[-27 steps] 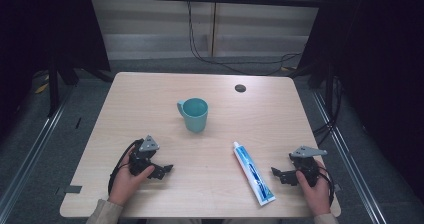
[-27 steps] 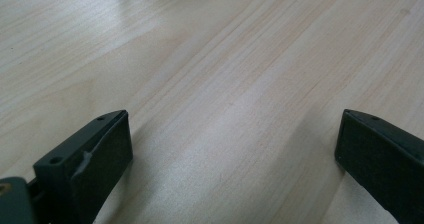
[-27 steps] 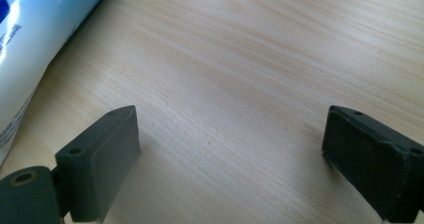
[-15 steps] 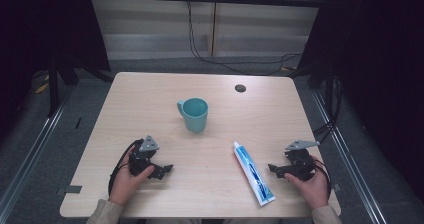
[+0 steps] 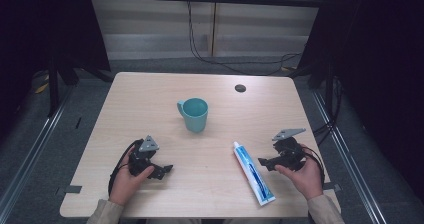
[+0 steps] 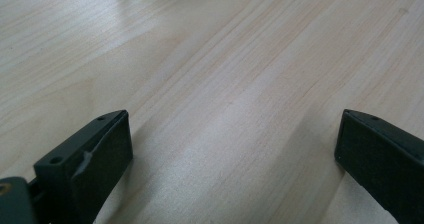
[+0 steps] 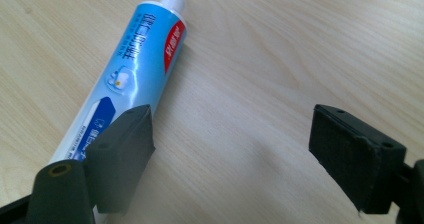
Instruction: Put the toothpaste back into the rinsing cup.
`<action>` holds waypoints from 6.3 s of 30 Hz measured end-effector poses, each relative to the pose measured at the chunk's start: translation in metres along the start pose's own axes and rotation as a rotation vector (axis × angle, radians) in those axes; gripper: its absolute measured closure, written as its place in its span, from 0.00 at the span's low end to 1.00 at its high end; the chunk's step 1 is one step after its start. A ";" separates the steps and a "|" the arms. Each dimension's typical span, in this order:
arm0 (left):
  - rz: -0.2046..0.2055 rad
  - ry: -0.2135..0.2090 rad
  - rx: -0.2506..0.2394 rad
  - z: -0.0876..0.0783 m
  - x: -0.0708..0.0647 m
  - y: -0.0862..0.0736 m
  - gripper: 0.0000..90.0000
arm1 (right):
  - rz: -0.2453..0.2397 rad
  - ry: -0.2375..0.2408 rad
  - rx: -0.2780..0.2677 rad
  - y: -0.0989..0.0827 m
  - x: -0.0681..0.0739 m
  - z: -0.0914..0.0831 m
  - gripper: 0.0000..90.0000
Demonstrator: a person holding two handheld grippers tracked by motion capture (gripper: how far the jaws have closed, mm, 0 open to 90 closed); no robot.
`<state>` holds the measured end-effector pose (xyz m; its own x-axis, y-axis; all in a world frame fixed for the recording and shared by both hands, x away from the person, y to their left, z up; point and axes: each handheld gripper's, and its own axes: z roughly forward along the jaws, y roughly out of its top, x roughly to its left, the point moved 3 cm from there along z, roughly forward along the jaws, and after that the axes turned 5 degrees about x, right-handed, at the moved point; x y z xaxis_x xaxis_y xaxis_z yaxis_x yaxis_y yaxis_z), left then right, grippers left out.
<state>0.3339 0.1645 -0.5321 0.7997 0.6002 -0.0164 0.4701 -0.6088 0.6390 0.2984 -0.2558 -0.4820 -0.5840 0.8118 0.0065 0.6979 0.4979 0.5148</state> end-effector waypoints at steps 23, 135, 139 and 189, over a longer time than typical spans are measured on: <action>0.003 0.000 0.005 -0.001 0.000 0.000 0.02 | -0.070 0.093 0.075 0.026 0.033 0.006 0.21; 0.119 -0.086 0.026 -0.009 -0.020 0.033 0.04 | -0.116 0.119 0.292 0.038 0.050 -0.002 0.82; 0.175 -0.073 0.063 -0.010 -0.022 0.039 0.05 | -0.137 0.119 0.302 0.042 0.053 -0.004 0.82; 0.385 0.021 0.119 -0.007 -0.050 0.094 0.16 | -0.235 0.196 0.368 0.072 0.075 0.008 0.82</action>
<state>0.3349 0.0811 -0.4659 0.9187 0.3260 0.2230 0.1787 -0.8465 0.5015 0.3085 -0.1566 -0.4512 -0.7860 0.6090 0.1061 0.6174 0.7648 0.1842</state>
